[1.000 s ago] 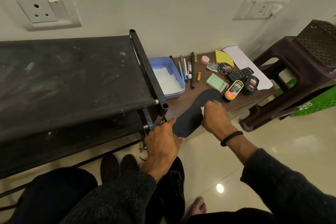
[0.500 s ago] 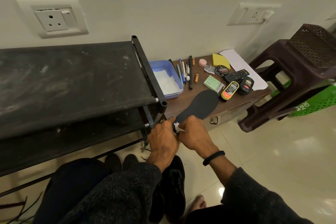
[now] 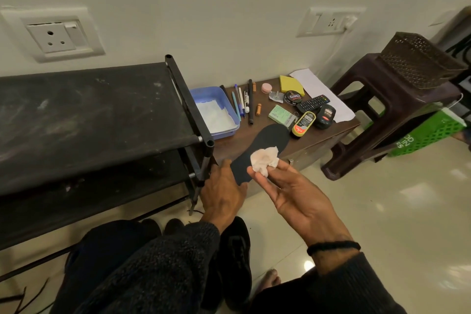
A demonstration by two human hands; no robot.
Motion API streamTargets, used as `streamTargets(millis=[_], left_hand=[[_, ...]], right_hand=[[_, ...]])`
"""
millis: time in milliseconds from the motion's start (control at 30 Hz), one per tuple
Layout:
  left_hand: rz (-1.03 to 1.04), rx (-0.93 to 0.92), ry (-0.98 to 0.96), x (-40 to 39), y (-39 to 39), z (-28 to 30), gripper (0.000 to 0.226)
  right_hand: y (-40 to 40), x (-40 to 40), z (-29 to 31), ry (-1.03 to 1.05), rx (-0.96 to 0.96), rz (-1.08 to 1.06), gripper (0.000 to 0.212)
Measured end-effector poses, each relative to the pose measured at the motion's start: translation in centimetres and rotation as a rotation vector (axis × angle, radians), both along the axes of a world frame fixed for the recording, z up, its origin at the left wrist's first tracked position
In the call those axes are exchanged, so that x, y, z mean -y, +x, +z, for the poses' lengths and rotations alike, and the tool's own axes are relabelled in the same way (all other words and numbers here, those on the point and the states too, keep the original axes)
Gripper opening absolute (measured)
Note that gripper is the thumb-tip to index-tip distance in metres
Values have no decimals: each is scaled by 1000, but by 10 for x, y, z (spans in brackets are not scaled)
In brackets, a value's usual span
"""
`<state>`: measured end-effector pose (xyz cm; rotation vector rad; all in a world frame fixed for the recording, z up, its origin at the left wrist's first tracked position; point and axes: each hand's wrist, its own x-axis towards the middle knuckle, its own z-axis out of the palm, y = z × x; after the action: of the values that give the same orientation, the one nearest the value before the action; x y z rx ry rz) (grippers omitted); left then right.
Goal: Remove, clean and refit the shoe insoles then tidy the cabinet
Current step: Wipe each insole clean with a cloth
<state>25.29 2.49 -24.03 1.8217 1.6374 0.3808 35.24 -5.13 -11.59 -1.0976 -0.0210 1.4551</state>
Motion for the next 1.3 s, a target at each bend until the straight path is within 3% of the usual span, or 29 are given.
streamTargets(millis=[200,400,533,633,767,867,1033,1300], left_hand=[[21,83,35,11,5,0,58],[338,382,-290,3,9,-5,43],[523,662,-525,11,12,-8,41],[556,748,-575,16,11,-3,39],[543,877,-698,22,4,20,17],[486,951,-836,37,-7,42,19],[498,1076,-940,77,-48,73,32],[606,1068,-899,185,-131,112,18]], right_hand=[[-9,32,17,23,-66,-128,35],[-16,40,-13,-80,-84,-332,21],[-11,41,-38,-102,-72,-347,31],[-5,41,-45,-90,-7,-322,34],[-1,40,-45,-57,17,-338,35],[-1,45,-41,-95,78,-322,36],[-4,60,-17,-59,334,-263,40],[-50,78,4,-42,349,89,33]])
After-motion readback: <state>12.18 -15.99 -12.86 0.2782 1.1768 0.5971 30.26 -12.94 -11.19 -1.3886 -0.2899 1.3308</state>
